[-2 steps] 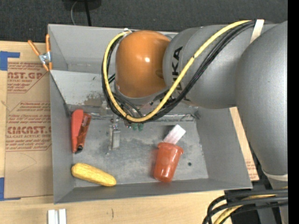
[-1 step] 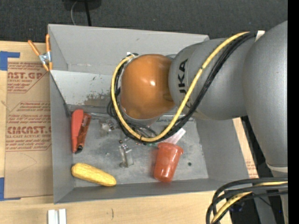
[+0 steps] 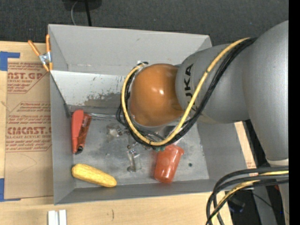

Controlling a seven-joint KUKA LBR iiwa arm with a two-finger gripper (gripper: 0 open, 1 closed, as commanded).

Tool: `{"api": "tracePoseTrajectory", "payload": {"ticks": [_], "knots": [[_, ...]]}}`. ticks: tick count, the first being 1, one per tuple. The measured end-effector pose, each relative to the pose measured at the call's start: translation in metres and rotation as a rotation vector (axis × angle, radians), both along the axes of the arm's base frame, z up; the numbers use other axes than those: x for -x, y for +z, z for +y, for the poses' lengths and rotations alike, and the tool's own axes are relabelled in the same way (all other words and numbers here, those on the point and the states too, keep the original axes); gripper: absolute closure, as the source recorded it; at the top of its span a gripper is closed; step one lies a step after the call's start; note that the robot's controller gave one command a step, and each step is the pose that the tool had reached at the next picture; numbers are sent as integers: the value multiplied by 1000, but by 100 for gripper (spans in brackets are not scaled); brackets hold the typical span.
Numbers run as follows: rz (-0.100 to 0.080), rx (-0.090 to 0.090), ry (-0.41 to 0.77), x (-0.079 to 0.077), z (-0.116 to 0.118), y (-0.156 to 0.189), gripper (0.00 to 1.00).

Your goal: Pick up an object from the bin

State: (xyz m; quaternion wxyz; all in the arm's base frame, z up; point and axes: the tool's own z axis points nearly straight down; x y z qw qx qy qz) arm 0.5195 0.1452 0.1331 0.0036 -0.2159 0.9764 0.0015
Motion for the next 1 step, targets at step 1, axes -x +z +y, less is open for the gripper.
{"api": "tracePoseTrajectory", "payload": {"ticks": [1], "knots": [[4,5,48,15,22,-21,0]]}}
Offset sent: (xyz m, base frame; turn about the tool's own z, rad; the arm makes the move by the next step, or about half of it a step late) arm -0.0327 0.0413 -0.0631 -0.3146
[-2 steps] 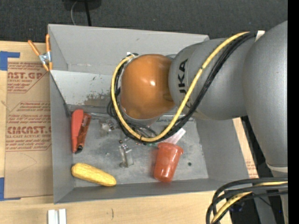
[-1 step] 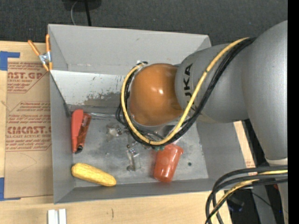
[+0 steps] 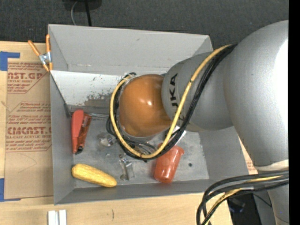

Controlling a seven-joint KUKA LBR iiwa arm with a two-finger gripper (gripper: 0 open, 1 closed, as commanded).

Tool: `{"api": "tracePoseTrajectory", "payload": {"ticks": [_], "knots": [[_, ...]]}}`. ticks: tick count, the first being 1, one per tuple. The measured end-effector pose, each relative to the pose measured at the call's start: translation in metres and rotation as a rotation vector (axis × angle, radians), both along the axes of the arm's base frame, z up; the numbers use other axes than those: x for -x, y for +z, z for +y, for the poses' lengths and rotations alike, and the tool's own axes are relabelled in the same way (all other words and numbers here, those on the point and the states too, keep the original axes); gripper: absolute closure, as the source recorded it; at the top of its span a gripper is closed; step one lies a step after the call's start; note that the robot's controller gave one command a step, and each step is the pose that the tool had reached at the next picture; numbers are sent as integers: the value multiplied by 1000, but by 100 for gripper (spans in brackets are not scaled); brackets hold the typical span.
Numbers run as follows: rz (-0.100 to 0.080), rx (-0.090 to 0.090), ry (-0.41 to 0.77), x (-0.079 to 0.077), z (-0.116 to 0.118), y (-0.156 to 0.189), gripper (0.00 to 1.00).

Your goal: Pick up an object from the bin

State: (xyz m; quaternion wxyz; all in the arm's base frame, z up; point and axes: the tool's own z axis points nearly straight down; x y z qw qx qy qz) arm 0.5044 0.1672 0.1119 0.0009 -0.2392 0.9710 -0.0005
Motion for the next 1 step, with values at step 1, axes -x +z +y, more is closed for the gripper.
{"api": "tracePoseTrajectory", "payload": {"ticks": [1], "knots": [[-6,-8,253,13,26,-31,0]]}}
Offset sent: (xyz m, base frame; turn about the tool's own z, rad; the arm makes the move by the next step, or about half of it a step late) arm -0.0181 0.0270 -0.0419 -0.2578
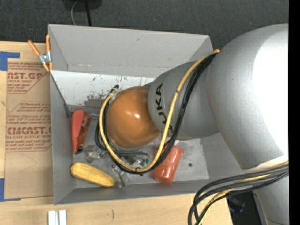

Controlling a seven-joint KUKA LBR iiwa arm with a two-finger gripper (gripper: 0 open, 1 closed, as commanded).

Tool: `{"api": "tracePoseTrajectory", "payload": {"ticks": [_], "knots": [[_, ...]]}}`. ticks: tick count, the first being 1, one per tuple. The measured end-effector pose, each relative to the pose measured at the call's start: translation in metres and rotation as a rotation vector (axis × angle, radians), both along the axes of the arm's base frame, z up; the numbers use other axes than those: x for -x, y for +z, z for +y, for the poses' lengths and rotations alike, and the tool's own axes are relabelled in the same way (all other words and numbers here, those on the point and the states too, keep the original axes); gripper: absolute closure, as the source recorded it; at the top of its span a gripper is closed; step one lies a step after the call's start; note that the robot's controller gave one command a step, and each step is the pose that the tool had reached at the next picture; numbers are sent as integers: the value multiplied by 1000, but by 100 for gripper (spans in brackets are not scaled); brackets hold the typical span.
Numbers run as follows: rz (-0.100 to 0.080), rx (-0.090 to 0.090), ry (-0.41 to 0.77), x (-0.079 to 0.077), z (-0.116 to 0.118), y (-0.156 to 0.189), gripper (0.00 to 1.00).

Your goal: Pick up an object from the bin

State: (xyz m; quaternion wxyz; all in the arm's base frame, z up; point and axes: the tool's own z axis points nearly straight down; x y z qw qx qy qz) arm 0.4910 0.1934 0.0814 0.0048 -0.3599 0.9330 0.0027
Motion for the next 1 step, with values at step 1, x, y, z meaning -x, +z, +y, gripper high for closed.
{"api": "tracePoseTrajectory", "payload": {"ticks": [1], "knots": [[-2,5,7,2,-1,-15,0]]}}
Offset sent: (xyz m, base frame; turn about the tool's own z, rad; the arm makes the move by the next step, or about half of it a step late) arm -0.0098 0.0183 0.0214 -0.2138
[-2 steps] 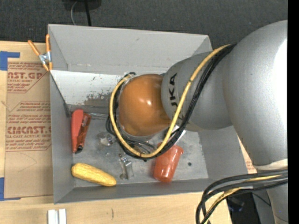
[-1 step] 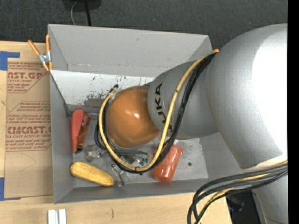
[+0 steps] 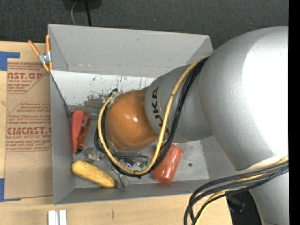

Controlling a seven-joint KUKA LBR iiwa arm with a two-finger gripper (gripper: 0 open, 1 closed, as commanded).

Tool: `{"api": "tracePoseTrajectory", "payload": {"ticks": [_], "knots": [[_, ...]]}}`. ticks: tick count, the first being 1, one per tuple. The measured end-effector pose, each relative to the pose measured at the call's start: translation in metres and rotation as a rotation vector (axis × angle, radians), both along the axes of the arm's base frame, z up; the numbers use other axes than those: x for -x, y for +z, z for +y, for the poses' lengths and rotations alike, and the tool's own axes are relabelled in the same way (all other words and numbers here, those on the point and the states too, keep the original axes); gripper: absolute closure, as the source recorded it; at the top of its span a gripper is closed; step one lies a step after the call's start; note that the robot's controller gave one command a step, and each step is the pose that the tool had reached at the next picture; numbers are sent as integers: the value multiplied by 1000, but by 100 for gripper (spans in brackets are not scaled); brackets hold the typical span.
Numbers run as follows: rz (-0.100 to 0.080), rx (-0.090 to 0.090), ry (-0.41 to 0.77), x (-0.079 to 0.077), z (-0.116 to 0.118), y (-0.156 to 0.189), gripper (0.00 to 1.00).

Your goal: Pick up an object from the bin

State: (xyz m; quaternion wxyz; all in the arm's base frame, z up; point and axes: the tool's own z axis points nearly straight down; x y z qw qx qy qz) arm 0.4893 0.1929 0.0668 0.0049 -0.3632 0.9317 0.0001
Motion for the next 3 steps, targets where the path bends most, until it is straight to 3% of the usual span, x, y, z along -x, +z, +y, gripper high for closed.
{"api": "tracePoseTrajectory", "payload": {"ticks": [1,2,3], "knots": [[3,-1,114,5,11,20,0],[-2,0,354,8,32,21,100],[-2,0,354,8,32,21,100]]}}
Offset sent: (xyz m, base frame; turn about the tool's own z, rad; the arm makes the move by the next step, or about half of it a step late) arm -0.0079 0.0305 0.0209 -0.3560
